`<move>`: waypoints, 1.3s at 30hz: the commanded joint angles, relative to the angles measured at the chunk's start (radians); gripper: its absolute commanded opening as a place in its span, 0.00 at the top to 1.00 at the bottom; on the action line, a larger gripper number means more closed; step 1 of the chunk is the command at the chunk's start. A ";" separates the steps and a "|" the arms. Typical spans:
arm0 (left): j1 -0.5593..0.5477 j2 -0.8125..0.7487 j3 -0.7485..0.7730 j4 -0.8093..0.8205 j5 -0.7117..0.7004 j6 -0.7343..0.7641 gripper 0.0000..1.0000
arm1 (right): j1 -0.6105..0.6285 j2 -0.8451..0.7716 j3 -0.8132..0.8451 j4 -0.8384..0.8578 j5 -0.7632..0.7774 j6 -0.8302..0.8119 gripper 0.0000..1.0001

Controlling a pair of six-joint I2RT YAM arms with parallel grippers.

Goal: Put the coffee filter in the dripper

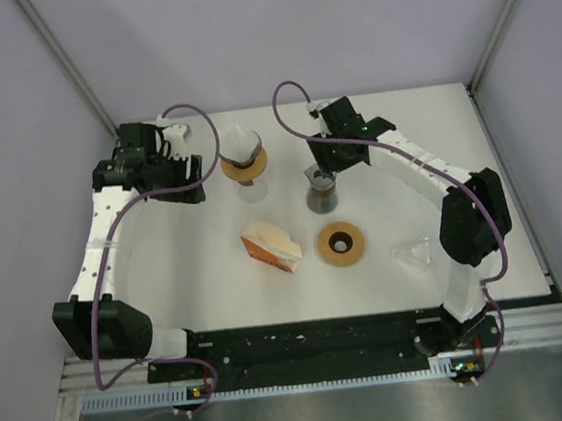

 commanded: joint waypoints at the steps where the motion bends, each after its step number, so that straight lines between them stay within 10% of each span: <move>1: 0.008 -0.036 0.023 -0.002 0.020 0.017 0.29 | 0.003 -0.174 0.013 0.000 0.037 0.029 0.37; 22: 0.008 -0.059 0.040 -0.019 0.057 0.013 0.29 | -0.047 -0.389 -0.599 0.085 -0.036 0.323 0.27; 39: 0.014 -0.066 0.023 -0.014 0.061 0.025 0.13 | 0.056 -0.229 -0.628 0.132 -0.044 0.345 0.33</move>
